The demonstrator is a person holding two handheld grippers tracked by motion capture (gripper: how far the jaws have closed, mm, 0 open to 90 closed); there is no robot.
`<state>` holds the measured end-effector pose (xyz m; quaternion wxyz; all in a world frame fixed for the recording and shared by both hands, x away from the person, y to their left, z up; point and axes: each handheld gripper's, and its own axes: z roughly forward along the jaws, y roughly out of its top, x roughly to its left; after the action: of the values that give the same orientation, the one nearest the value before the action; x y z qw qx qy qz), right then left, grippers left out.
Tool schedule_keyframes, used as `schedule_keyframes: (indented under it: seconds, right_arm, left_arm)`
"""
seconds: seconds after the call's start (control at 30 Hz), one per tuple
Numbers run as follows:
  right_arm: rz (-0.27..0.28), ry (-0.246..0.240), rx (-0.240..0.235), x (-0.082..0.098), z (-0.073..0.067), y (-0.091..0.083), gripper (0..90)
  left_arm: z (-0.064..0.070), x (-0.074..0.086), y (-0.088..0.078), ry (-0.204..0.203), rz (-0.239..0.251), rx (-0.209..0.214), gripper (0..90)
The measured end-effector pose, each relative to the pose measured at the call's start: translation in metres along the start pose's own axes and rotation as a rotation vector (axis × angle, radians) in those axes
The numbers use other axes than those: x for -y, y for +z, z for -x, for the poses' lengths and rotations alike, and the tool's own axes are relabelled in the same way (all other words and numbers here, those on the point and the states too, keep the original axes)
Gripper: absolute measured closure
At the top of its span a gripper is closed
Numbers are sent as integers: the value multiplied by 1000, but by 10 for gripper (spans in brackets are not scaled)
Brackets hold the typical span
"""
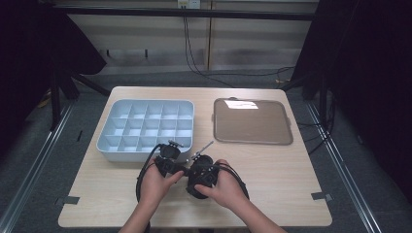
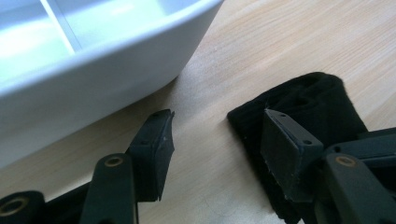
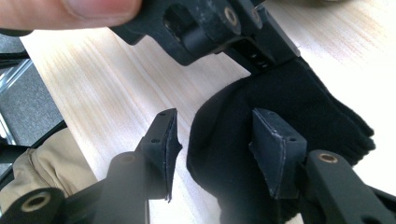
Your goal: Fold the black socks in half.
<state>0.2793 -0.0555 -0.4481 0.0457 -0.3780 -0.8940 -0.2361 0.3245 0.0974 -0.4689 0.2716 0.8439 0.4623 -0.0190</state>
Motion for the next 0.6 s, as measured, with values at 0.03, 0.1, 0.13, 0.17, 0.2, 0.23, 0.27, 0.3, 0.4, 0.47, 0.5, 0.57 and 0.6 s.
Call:
schedule_keyframes:
  seconds: [0.03, 0.1, 0.13, 0.17, 0.2, 0.23, 0.27, 0.3, 0.4, 0.47, 0.5, 0.57, 0.6]
  right_arm:
    - [-5, -5, 2, 0, 0, 0, 533]
    - [-6, -9, 0, 1, 1, 2, 535]
    - [-4, -10, 1, 1, 1, 2, 537]
    - [-3, -8, 0, 2, 1, 3, 539]
    - [-3, -8, 0, 2, 1, 3, 539]
    - [-1, -12, 1, 2, 1, 4, 542]
    - [-1, -12, 1, 2, 1, 4, 542]
    - [-3, -17, 4, 2, 1, 4, 546]
    - [-5, -21, 8, 2, 1, 4, 547]
    - [-6, -23, 12, 2, 0, 4, 545]
    - [-6, -24, 14, 2, 0, 5, 543]
    - [-2, -24, 16, 3, 0, 4, 535]
    - [0, -25, 15, 3, 0, 4, 529]
  left_arm:
    - [-1, 0, -1, 0, 5, -3, 432]
    - [0, 0, -5, -6, 15, 5, 429]
    - [0, 0, -7, -5, 21, 6, 426]
    - [0, 0, -7, -5, 21, 6, 424]
    - [1, -1, -9, -3, 26, 9, 424]
    - [4, -3, -11, 3, 32, 11, 418]
    - [4, -3, -11, 3, 32, 11, 415]
    - [6, -5, -11, 15, 27, 14, 413]
    - [9, -6, -6, 8, 27, 18, 410]
    - [8, -6, -3, -2, 22, 21, 409]
    - [7, -6, -2, 0, 19, 19, 408]
    - [7, -6, -1, 2, 16, 13, 407]
    - [7, -6, 0, 2, 17, 12, 408]
